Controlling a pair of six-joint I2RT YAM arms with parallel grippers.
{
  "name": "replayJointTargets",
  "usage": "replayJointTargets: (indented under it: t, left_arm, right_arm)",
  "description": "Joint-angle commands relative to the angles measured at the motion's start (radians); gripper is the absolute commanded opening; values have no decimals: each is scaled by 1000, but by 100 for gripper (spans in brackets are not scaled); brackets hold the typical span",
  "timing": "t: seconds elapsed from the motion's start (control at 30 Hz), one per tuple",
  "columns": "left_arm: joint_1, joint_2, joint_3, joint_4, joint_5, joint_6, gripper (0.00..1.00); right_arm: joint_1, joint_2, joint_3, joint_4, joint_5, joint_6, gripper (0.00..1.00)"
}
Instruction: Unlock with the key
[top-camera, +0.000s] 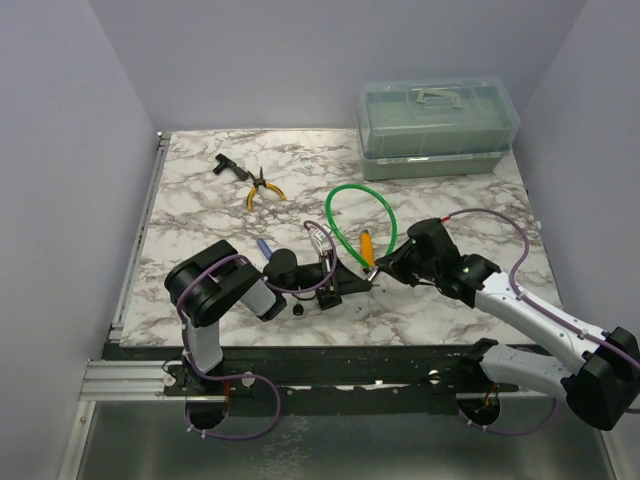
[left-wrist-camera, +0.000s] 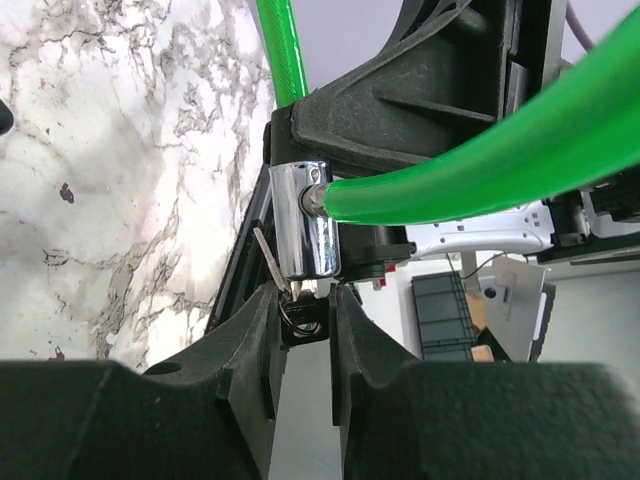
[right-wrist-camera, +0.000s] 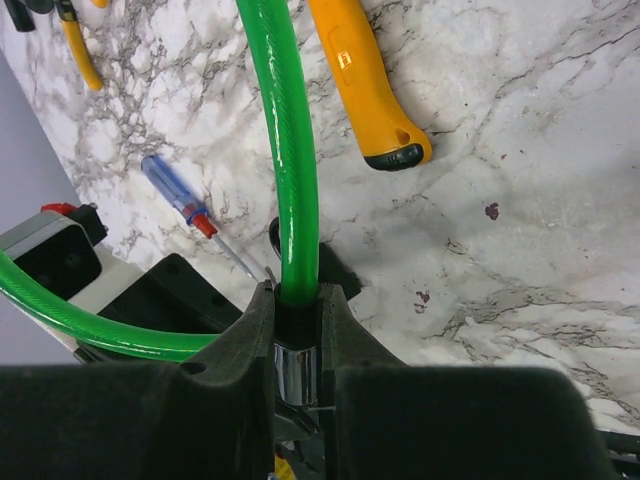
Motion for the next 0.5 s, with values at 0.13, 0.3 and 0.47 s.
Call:
replayJointTargets:
  t: [0.13, 0.3, 0.47]
  left_arm:
    - [-4, -145, 4, -220, -47, 209, 2]
    - [-4, -207, -22, -295, -66, 262, 36]
    - [-4, -301, -24, -483, -119, 354, 73]
  right_arm:
    - [9, 24, 71, -77, 8, -10, 0]
    - [9, 11, 53, -51, 1, -14, 0]
    - [9, -11, 32, -23, -1, -30, 0]
